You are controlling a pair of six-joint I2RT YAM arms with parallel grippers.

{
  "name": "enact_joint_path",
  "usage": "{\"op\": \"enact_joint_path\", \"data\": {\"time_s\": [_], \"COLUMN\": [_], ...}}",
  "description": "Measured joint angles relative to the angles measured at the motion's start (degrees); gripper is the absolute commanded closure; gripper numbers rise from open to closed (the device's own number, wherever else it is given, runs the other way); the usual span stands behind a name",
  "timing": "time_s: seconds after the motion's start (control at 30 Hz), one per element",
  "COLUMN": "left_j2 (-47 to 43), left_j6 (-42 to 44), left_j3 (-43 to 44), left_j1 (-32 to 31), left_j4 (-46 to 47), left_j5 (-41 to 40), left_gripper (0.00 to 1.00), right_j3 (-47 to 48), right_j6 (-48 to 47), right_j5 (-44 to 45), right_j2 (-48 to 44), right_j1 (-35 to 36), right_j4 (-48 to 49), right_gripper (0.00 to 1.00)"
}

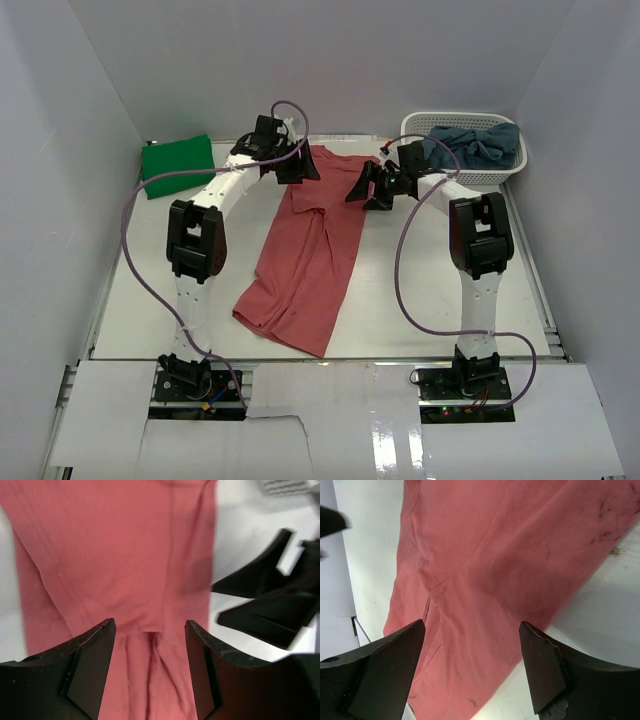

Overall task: Fold and stack the t-shirts
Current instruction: Rotate the tshirt 90 degrees

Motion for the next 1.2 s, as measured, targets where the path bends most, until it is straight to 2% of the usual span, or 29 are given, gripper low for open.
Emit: {"op": "enact_joint_path", "data": {"time_s": [0.23,0.67,0.87,1.2], "left_j2": [9.03,12.20,16.00,16.13], "left_j6": [-0.13,-0.72,-1.57,-1.14], "left_j3": [0.02,4.92,5.46,6.01], "left_j1": [1.29,5.14,5.75,5.81], "left_j4": [-0.26,2.25,3.04,2.43], "left_j5": [1.70,2.95,4.44,3.08], "left_gripper": [0.32,0.32,0.31,0.32], "right_j3": [1.97,8.22,9.33,11.78], "right_j6": [1.20,1.88,1.49,0.66], "right_j5": [-1.01,-0.83,0.28,1.40], "right_j2": [3.17,7.89,8.44,9.60], "right_j1": [0.09,0.09,0.09,-0.02], "right_j4": [2.16,1.70,0.39,-1.49], "right_gripper": [0.18,0.17,0.17,0.17]}}
